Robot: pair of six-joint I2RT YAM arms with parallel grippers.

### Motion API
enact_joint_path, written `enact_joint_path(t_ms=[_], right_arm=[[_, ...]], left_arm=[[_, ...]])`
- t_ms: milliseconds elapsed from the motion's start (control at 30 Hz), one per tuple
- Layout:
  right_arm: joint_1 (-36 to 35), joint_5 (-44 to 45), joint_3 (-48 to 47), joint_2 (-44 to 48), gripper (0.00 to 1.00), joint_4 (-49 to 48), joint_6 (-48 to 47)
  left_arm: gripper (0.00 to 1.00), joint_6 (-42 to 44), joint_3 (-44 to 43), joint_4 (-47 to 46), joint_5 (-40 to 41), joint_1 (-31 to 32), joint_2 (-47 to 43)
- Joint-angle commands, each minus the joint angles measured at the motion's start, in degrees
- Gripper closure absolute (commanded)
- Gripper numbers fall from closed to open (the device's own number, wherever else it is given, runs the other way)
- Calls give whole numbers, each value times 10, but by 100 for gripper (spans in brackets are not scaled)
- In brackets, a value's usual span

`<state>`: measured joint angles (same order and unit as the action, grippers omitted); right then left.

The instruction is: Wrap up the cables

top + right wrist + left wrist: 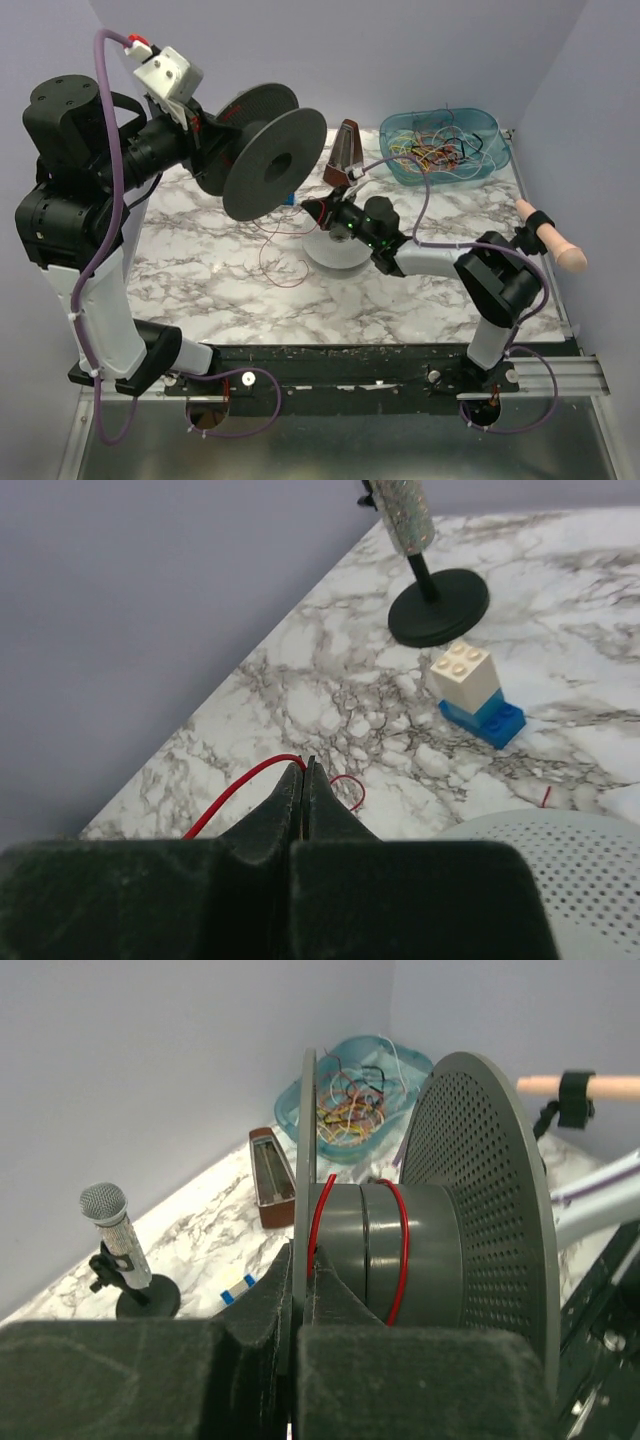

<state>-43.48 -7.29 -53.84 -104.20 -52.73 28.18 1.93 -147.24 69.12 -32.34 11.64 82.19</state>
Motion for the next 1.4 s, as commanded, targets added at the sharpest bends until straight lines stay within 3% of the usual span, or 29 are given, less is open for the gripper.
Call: enact_joint_path(t_ms=[0, 133, 300, 400, 600, 833, 1167, 1367], right_arm=[[17, 51, 45, 72, 99, -12, -15], [54, 43, 70, 186, 99, 110, -37], [86, 24, 59, 290, 99, 270, -132], [89, 47, 24, 327, 99, 363, -186], [93, 88, -63, 363, 99, 500, -252], [89, 48, -169, 369, 99, 635, -252], [30, -108, -263, 335, 99, 731, -218], [-22, -242, -299, 319, 99, 702, -176]], left_arm=[[100, 103, 13, 77, -87, -2, -33], [100, 252, 98, 179, -119, -1, -64], [100, 336, 279, 182, -52, 27, -114], [100, 356, 373, 180, -40, 57, -119], [100, 369, 473, 169, 0, 119, -115], [100, 273, 597, -31, 186, 145, -107], [100, 220, 623, -328, 432, 167, -71], [100, 229, 662, -493, 520, 166, -60]])
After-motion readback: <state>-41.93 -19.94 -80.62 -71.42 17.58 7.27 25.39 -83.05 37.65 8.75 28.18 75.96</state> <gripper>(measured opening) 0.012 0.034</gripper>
